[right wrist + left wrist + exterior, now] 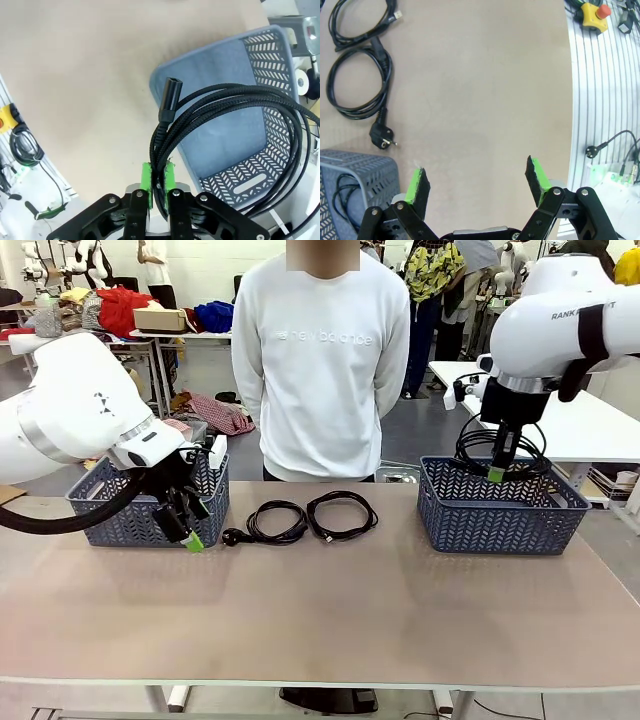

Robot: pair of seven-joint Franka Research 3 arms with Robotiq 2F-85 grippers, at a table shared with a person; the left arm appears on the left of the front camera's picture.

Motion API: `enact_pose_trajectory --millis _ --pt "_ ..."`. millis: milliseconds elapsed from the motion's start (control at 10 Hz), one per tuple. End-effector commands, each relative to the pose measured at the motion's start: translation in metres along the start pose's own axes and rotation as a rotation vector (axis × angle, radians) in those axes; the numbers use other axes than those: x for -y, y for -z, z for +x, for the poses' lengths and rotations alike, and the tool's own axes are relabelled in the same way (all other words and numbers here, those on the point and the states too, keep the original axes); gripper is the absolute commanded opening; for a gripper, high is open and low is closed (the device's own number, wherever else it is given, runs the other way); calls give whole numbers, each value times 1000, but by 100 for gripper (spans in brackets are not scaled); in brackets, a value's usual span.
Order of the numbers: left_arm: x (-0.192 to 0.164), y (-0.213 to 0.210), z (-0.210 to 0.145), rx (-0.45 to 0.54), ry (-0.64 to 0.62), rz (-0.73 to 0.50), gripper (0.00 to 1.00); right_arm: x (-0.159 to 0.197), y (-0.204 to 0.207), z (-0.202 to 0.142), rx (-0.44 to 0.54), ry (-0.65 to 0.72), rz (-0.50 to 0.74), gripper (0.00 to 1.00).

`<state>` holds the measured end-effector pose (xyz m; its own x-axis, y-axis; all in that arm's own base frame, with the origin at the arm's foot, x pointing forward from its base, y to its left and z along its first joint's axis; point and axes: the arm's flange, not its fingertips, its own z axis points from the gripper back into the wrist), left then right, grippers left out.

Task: Organize the cables according to human instructions.
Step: Pick up a bundle of cables and place it in the basket indicated by the human.

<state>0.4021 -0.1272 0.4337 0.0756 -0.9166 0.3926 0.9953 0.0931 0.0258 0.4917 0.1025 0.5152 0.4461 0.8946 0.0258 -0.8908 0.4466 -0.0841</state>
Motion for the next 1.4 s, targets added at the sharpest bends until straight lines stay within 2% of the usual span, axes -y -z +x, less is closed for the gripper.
enact_pose_trajectory --millis 0,300,400,600,800,1300 --pt "1 -1 0 1 -2 6 100 -4 -9 -5 -10 -4 -4 0" --pt "1 -1 0 1 -2 6 100 -4 -9 -5 -10 -4 -4 0" --pt "1 -1 0 1 -2 6 100 -4 -6 -1 -4 -3 2 12" --pt "1 -1 0 1 -2 6 100 14 4 8 4 -28 -4 12" --pt "1 -1 0 1 -2 6 100 30 11 7 0 -66 -32 12" --pt "1 -1 0 1 -2 6 100 60 37 0 -29 -137 -5 12"
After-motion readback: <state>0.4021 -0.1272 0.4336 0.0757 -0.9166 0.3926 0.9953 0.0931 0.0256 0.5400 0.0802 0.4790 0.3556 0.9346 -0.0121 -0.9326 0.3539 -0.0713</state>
